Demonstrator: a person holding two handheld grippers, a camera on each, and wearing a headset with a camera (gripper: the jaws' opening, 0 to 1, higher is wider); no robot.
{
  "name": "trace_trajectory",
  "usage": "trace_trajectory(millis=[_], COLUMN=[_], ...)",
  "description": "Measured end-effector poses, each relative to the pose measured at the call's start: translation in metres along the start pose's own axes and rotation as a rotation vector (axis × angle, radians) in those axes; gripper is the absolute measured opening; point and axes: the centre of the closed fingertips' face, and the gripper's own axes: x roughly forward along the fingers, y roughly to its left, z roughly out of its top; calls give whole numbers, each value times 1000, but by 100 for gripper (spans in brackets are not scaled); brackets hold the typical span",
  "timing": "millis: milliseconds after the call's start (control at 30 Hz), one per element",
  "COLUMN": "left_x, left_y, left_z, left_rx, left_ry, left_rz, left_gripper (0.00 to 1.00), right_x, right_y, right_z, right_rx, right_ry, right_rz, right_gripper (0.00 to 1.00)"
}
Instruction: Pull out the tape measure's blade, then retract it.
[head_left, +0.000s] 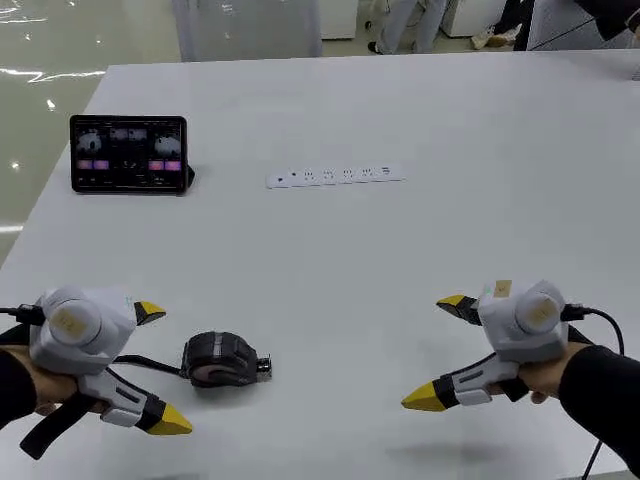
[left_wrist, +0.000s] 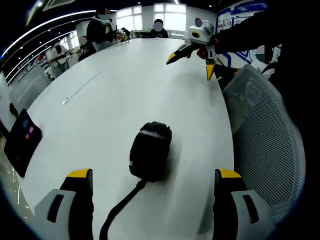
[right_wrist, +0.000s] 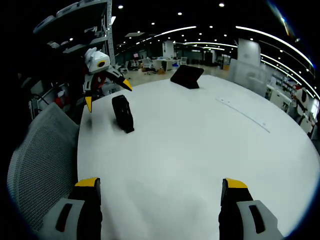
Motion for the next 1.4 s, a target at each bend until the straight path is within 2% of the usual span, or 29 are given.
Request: trace_trajectory(millis=[67, 200, 333, 433, 600, 700, 800, 933, 1067, 1200, 1400], left_x=[3, 9, 15, 20, 26, 29, 36, 44, 47, 49, 59], left_y=[0, 0, 7, 4, 0, 3, 6, 6, 8, 7, 5], left_z=[3, 8, 10, 13, 11, 14, 14, 11, 13, 11, 13], left_rx=[20, 32, 27, 18, 35, 27, 3, 18, 34, 70, 101], left_ry=[10, 21, 37, 32, 52, 49, 52, 72, 73, 97, 123], left_rz=[-8, -20, -11, -31, -47, -31, -39, -43, -45, -55, -83], left_gripper=[99, 99, 99, 99, 99, 95, 94, 91, 89, 78, 69], right_x=[4, 13, 21, 29, 38, 45, 57, 71, 79, 87, 96], right_y=[-1, 5, 10, 13, 15, 17, 21, 25, 32, 36, 40], right_z=[5, 13, 19, 18, 16, 15, 10, 15, 25, 34, 41], right_rx=[-19, -57, -100, -125, -146, -150, -158, -156, -176, -202, -208], right_ry=[-8, -4, -7, 12, 41, 51, 89, 106, 100, 98, 106], right_rz=[-7, 26, 59, 82, 95, 112, 142, 160, 180, 195, 206], right_gripper=[99, 99, 99, 99, 99, 99, 99, 99, 99, 99, 99])
